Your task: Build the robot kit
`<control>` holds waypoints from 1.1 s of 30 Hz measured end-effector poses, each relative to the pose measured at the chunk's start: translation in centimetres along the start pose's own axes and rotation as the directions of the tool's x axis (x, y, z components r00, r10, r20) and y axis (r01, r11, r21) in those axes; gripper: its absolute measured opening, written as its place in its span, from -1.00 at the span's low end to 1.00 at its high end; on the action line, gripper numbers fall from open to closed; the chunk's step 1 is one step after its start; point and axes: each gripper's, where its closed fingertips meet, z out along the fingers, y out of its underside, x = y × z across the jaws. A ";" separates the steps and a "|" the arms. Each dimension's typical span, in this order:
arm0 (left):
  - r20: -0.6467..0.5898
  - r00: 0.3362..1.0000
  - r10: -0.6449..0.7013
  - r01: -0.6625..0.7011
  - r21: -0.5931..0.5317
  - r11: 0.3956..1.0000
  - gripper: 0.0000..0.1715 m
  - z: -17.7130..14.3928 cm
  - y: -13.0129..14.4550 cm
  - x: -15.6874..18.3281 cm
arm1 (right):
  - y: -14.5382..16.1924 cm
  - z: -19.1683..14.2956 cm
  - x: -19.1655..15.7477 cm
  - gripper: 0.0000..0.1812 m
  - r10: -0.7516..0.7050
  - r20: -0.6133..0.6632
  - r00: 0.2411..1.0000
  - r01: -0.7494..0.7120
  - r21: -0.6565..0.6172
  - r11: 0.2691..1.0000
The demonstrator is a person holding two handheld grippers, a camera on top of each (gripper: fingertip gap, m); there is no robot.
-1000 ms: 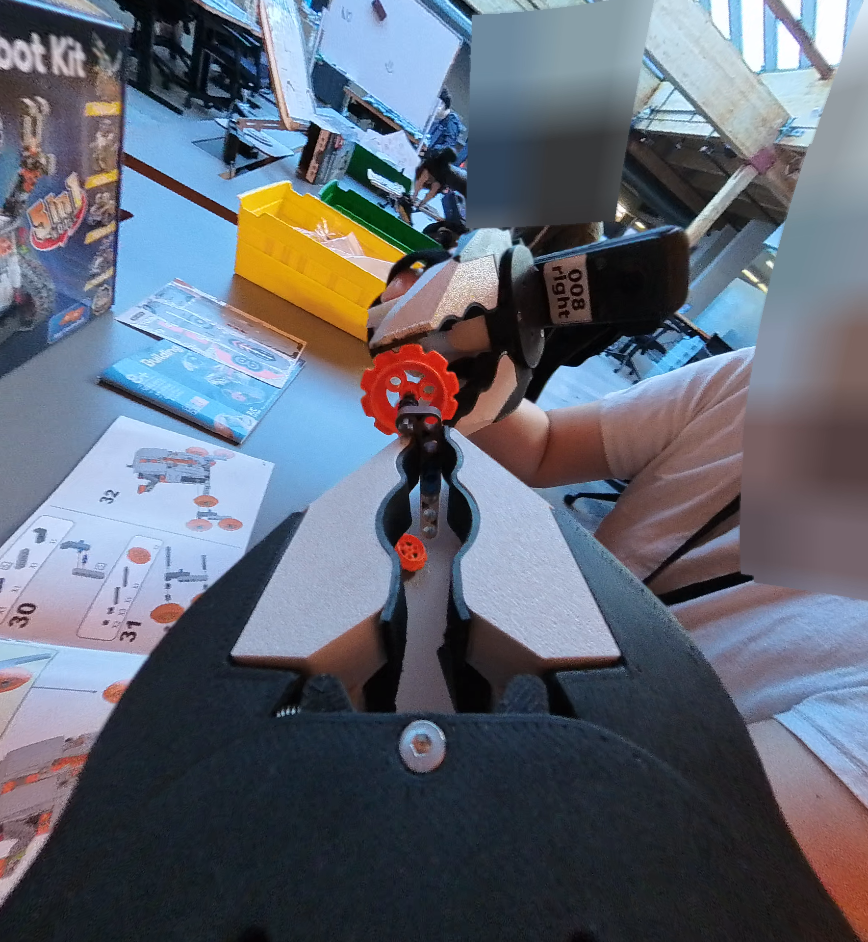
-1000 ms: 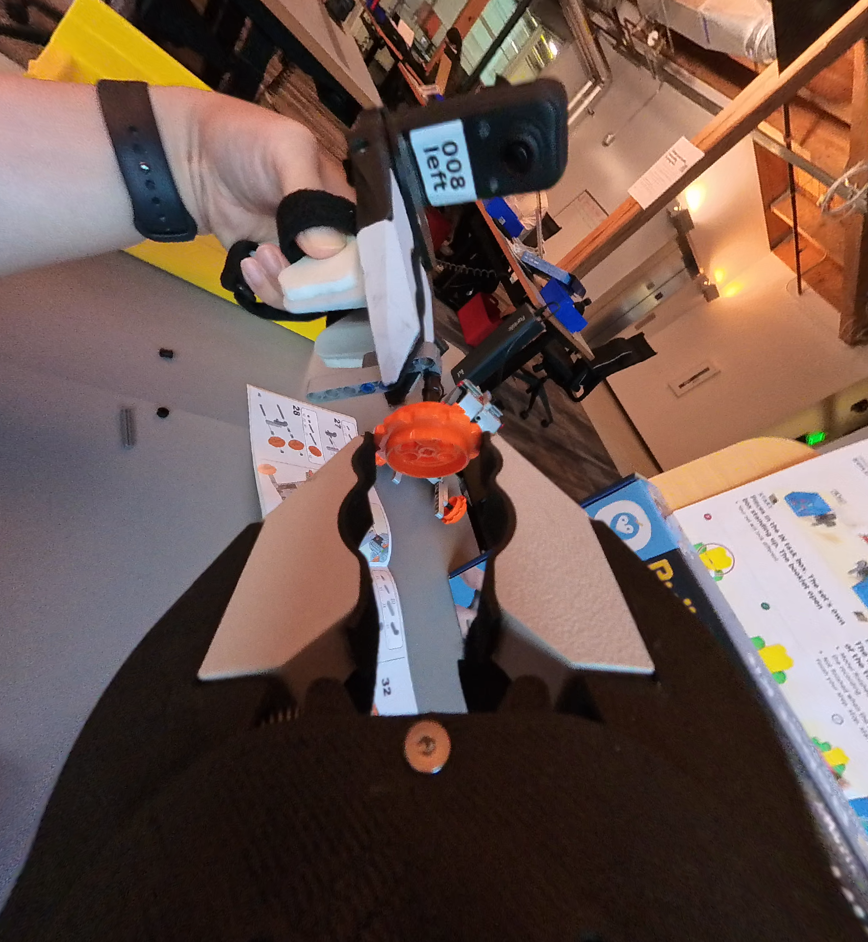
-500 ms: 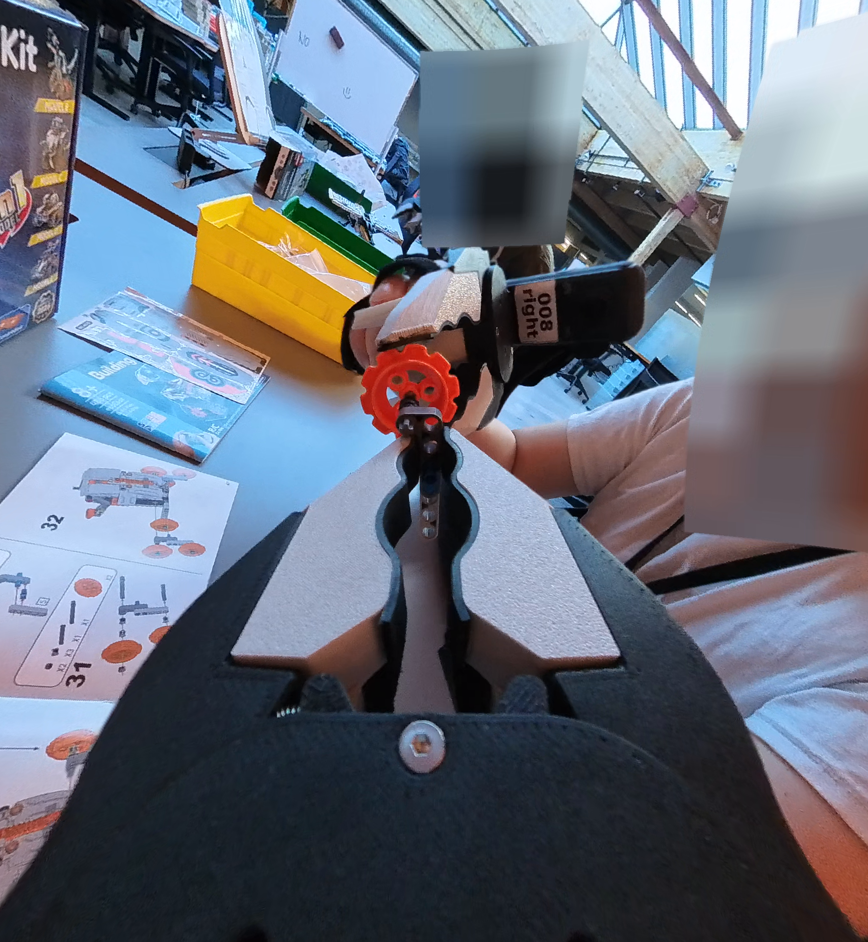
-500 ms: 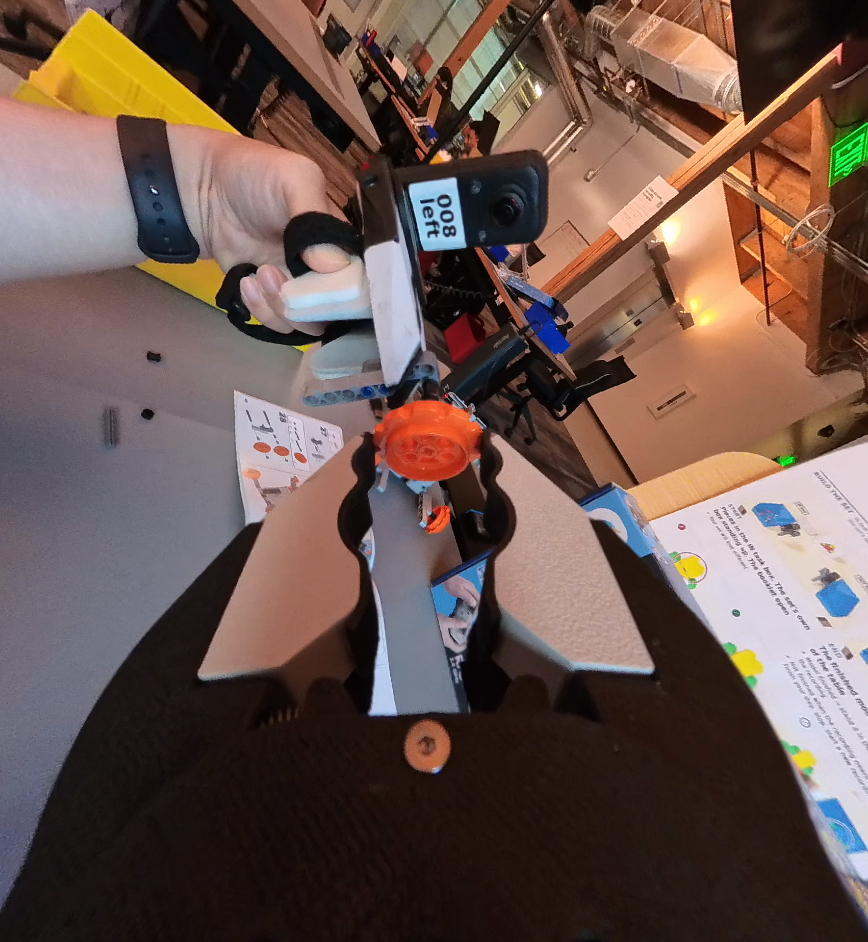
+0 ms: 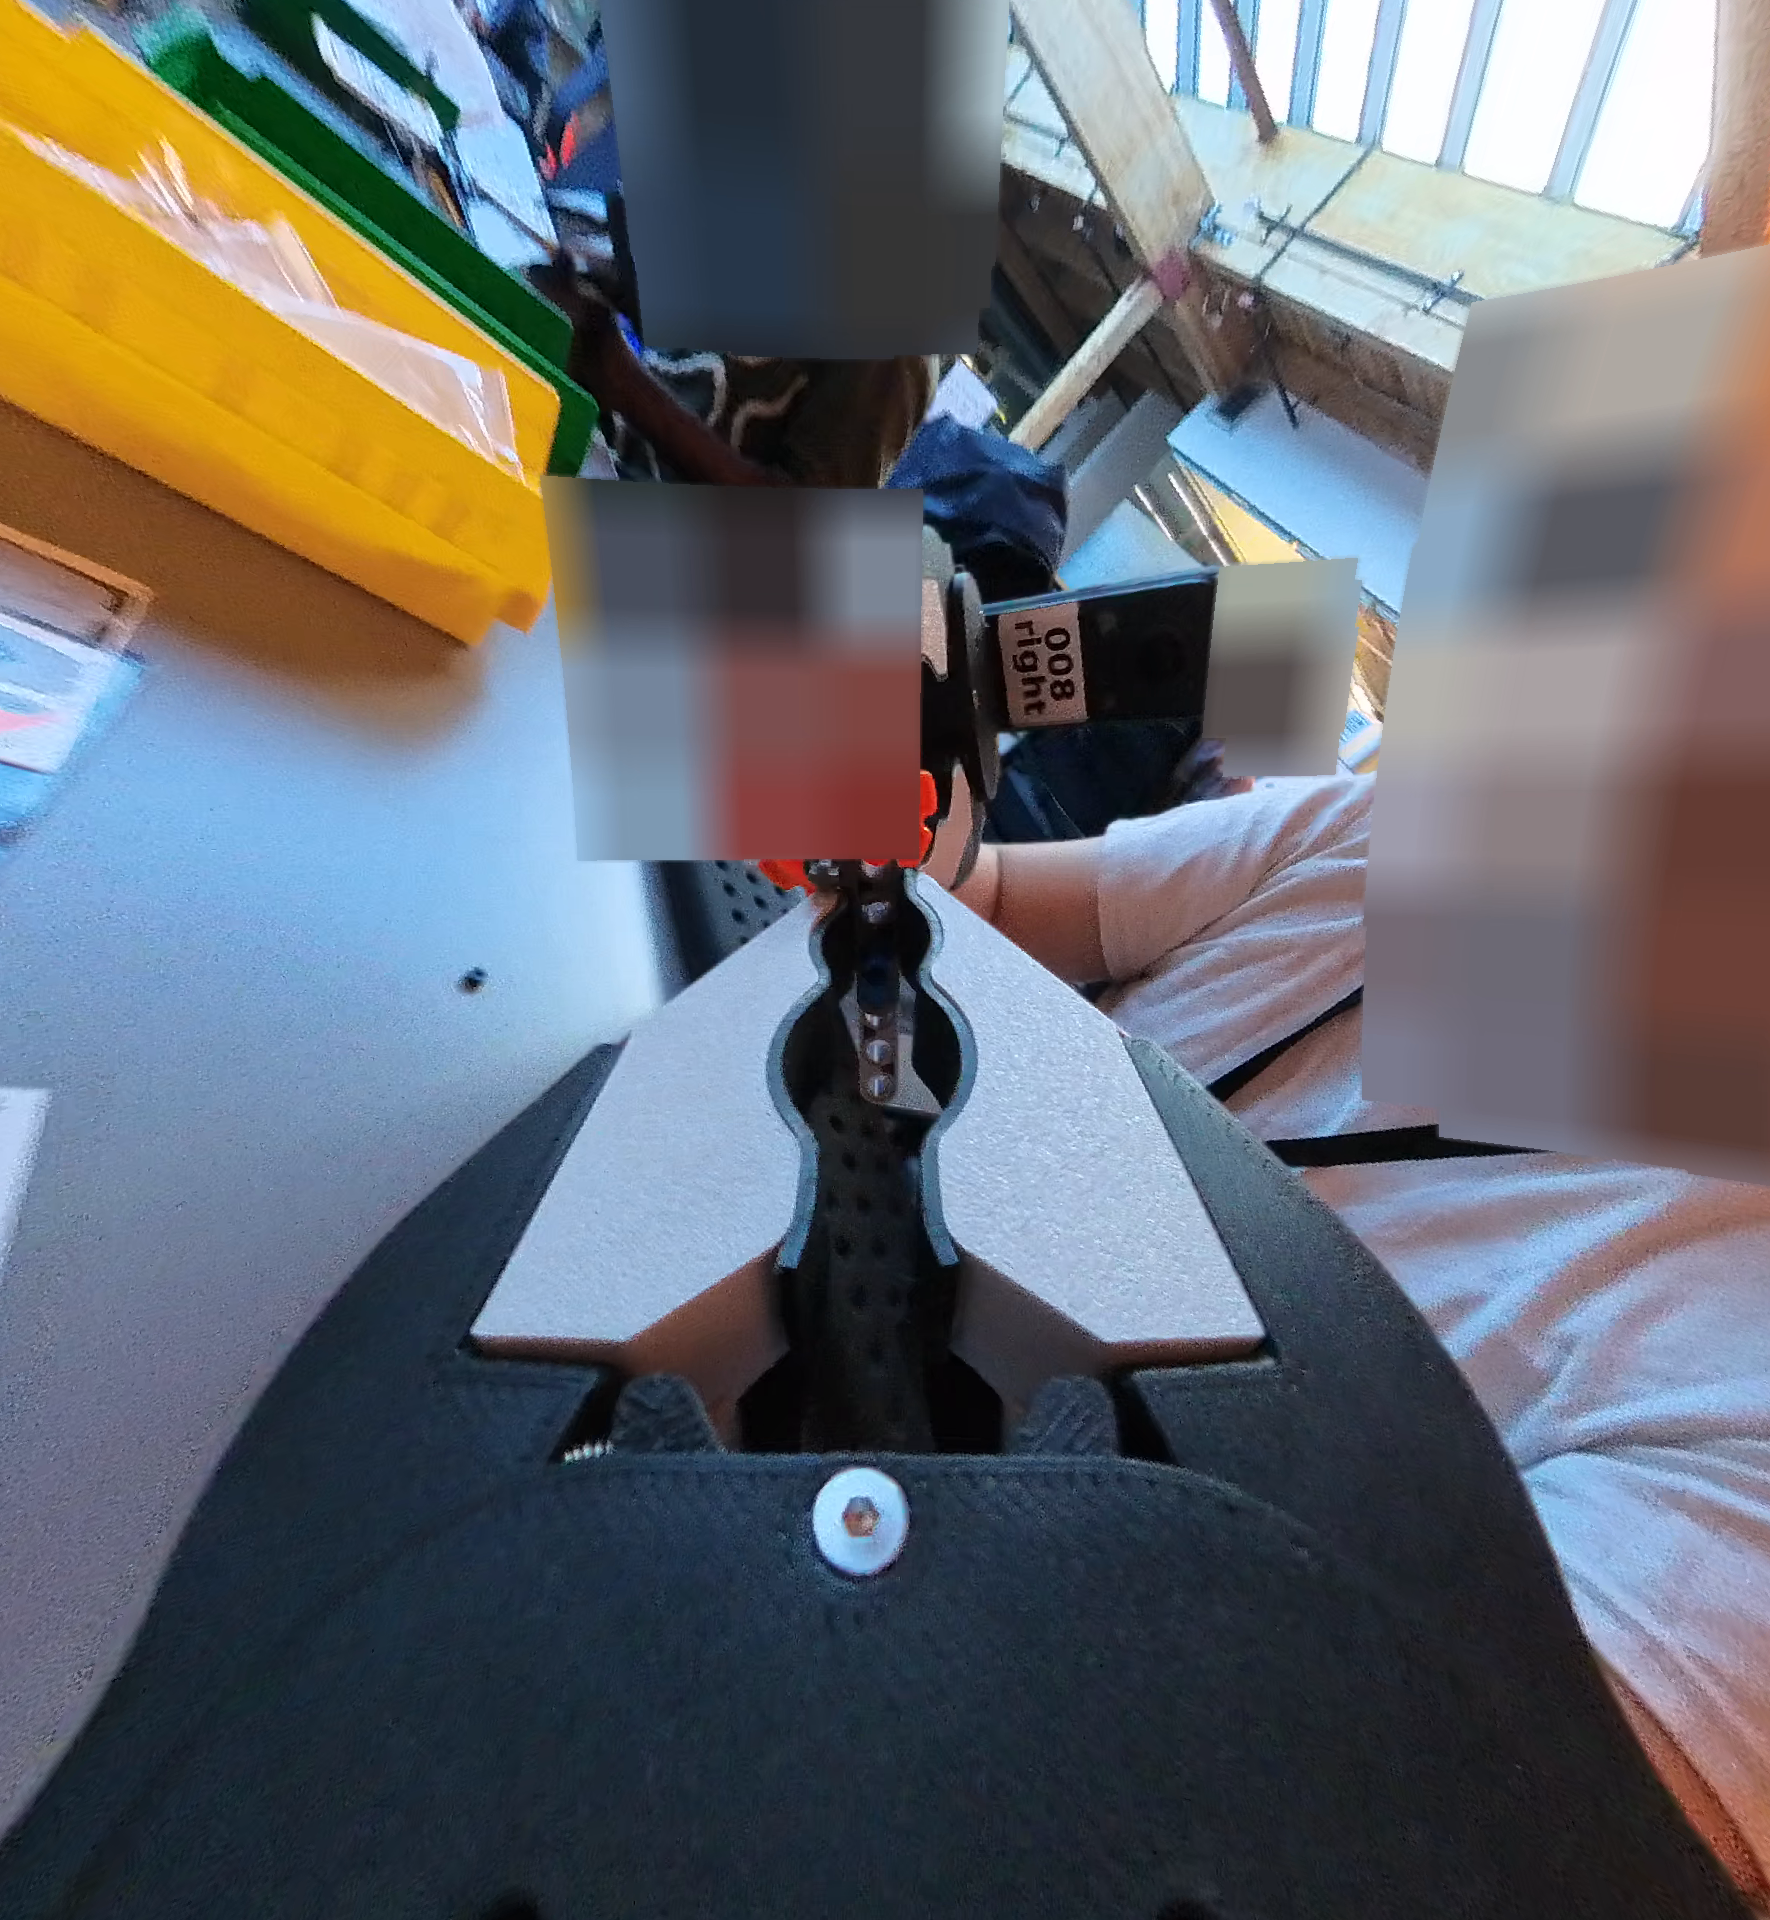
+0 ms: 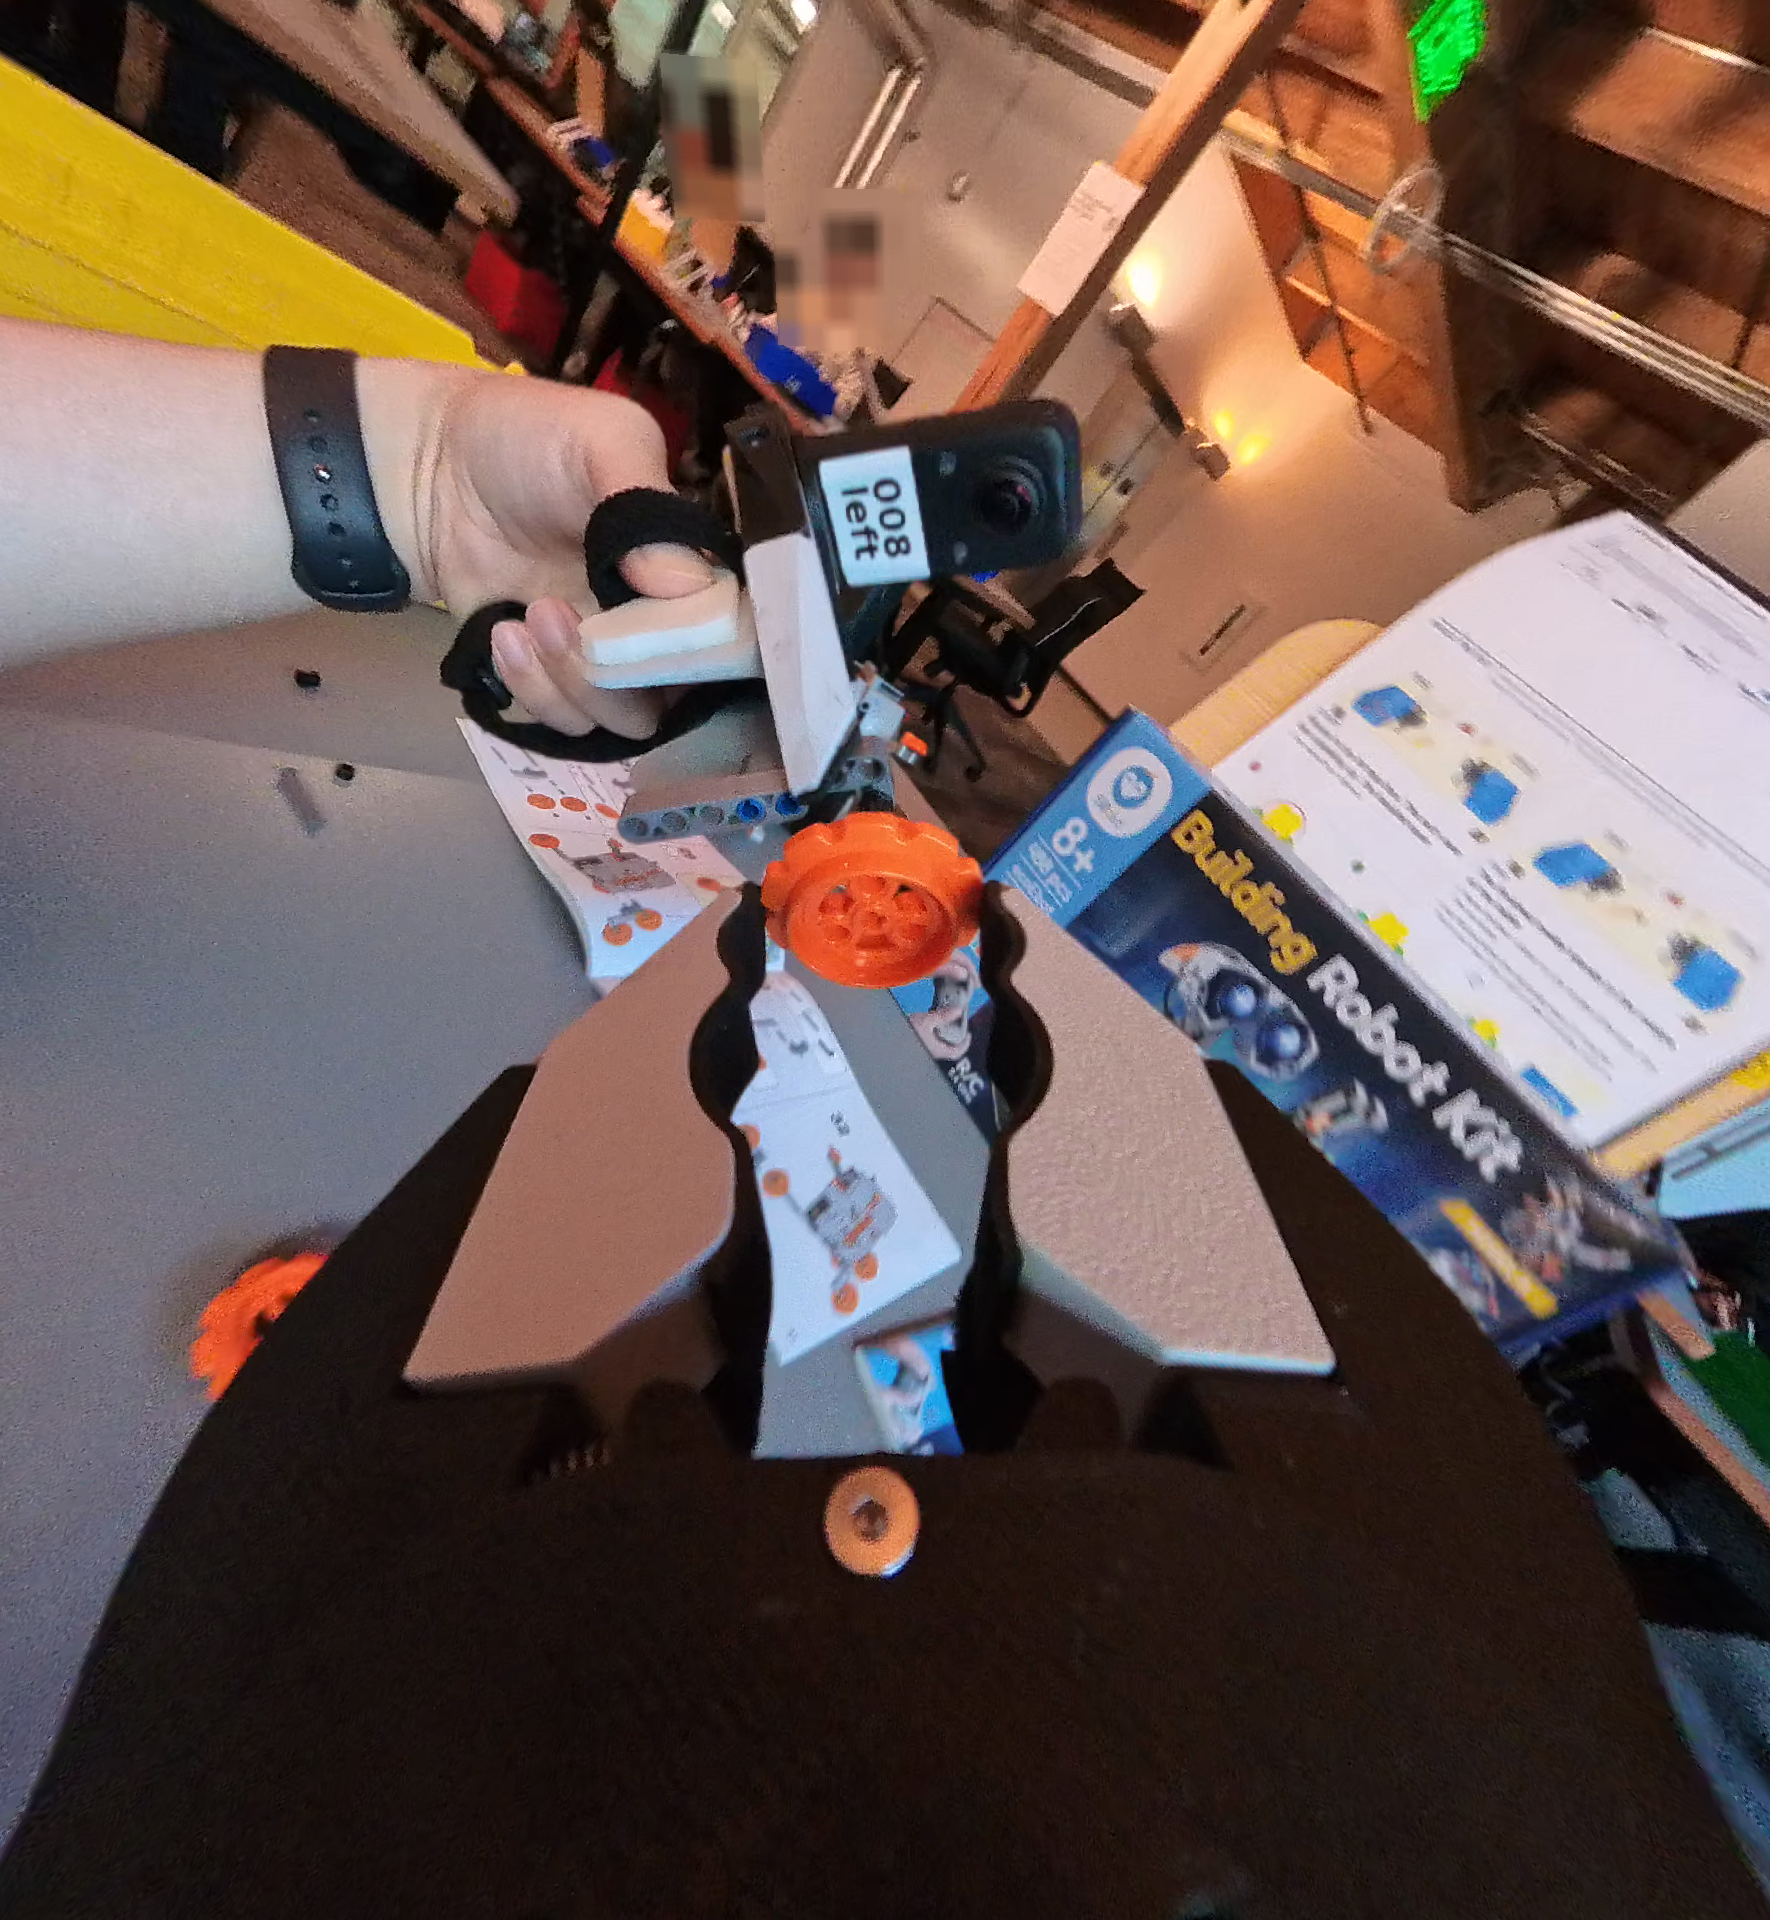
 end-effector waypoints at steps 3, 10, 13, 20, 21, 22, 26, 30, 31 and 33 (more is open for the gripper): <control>-0.026 0.998 -0.053 0.051 -0.075 0.996 -0.95 4.7 1.8 0.0 | 1.2 -4.9 -1.2 -0.56 0.097 -0.030 0.995 -0.095 0.060 0.994; 0.006 0.986 -0.166 0.166 -0.090 0.982 -0.95 11.5 7.5 -0.7 | 4.5 -11.5 -5.6 -0.55 0.308 0.090 0.947 -0.314 0.061 0.948; 0.016 0.972 -0.233 0.233 -0.063 0.970 -0.95 12.1 9.7 -1.1 | 5.3 -12.1 -7.7 -0.56 0.328 0.169 0.929 -0.340 0.048 0.939; 0.046 0.968 -0.248 0.247 0.010 0.969 -0.95 11.4 11.2 -0.8 | 5.2 -11.5 -9.2 -0.55 0.274 0.244 0.930 -0.293 0.043 0.955; 0.043 0.965 -0.257 0.256 0.021 0.966 -0.95 11.3 11.2 -0.8 | 5.2 -11.3 -9.2 -0.55 0.282 0.253 0.925 -0.301 0.040 0.953; 0.045 0.968 -0.249 0.247 0.035 0.968 -0.95 11.2 11.2 -1.0 | 5.3 -11.2 -9.1 -0.55 0.288 0.260 0.922 -0.307 0.038 0.951; 0.039 0.967 -0.251 0.249 0.058 0.967 -0.95 11.0 11.2 -1.3 | 5.5 -10.9 -9.0 -0.56 0.293 0.291 0.911 -0.318 0.043 0.947; 0.053 0.969 -0.240 0.236 0.063 0.970 -0.95 10.7 11.4 -1.5 | 5.7 -10.6 -9.3 -0.56 0.217 0.272 0.937 -0.239 0.050 0.970; 0.063 0.970 -0.234 0.230 0.071 0.971 -0.96 10.7 11.4 -1.6 | 5.8 -10.5 -9.3 -0.56 0.199 0.266 0.943 -0.218 0.045 0.975; 0.060 0.973 -0.224 0.219 0.085 0.972 -0.96 10.7 11.2 -1.7 | 5.7 -10.5 -9.1 -0.55 0.180 0.256 0.950 -0.202 0.061 0.977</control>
